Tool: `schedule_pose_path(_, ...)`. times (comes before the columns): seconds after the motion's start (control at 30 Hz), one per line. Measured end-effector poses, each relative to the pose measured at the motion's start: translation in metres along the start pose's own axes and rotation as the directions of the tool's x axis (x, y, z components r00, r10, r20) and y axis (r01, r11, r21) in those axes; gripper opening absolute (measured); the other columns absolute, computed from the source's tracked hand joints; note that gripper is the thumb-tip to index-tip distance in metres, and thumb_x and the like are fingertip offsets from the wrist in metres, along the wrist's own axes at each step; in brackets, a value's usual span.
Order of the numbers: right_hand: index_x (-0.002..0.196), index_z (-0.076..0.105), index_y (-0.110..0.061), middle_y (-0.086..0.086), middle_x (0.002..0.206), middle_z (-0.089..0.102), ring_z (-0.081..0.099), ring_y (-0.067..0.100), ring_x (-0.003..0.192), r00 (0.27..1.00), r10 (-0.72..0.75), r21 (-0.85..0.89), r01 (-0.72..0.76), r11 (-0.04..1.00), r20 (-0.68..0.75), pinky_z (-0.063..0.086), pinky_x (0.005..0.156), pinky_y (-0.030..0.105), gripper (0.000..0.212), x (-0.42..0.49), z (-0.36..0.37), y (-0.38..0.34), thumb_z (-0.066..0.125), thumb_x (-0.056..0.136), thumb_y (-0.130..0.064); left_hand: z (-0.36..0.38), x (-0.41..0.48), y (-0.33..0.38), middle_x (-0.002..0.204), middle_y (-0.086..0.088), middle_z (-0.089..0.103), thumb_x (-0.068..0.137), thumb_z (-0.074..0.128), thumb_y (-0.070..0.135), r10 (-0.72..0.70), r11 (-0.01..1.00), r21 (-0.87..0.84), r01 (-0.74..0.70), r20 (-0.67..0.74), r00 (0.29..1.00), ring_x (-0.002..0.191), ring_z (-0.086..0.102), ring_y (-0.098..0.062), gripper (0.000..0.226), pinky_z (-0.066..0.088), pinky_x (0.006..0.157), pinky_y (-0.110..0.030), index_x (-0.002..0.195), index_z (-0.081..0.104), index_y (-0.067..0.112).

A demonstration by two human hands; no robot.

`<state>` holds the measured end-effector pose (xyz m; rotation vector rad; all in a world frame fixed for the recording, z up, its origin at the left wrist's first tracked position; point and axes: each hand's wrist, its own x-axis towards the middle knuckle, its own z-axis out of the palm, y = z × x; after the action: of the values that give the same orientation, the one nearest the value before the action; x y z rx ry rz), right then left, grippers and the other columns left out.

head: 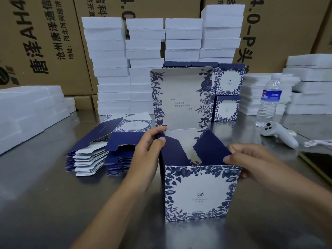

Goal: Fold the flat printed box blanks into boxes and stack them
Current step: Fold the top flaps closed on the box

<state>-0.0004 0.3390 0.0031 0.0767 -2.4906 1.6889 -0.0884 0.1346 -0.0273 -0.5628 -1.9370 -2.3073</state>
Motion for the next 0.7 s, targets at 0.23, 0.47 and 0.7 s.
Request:
schedule_pose_path(0.23, 0.054, 0.05, -0.019, 0.003, 0.054, 0.046, 0.042, 0.006, 0.042, 0.989, 0.008, 0.162, 0.016, 0.987, -0.146, 0.036, 0.04, 0.012, 0.027, 0.007, 0.011, -0.011, 0.065, 0.067, -0.037, 0.002, -0.004, 0.007, 0.097, 0.021, 0.067, 0.095, 0.05, 0.013, 0.054, 0.998, -0.015, -0.054, 0.021, 0.998, 0.113, 0.059, -0.017, 0.046, 0.039, 0.108, -0.043, 0.112, 0.044, 0.056)
schedule_pose_path(0.47, 0.096, 0.064, -0.028, -0.008, 0.093, 0.063, 0.059, 0.005, 0.082, 0.927, 0.076, 0.362, 0.067, 0.93, -0.367, 0.043, 0.058, 0.018, 0.021, 0.057, 0.014, -0.014, 0.044, 0.097, -0.035, 0.001, -0.002, 0.001, 0.119, 0.01, 0.062, 0.095, 0.051, 0.018, 0.074, 0.997, -0.023, -0.073, 0.051, 0.996, 0.115, 0.057, -0.01, 0.029, 0.044, 0.102, -0.035, 0.111, 0.055, 0.042)
schedule_pose_path(0.7, 0.051, 0.067, -0.017, -0.006, 0.062, 0.07, 0.066, 0.008, 0.063, 0.994, 0.046, 0.38, -0.007, 0.925, -0.094, 0.053, 0.075, 0.021, 0.057, 0.082, 0.013, -0.013, 0.039, 0.099, -0.03, -0.002, 0.004, -0.003, 0.067, 0.022, 0.056, 0.094, 0.052, 0.027, 0.141, 0.99, 0.024, -0.142, 0.036, 0.989, 0.054, 0.048, 0.007, 0.008, 0.038, 0.054, -0.006, 0.087, 0.057, 0.028)
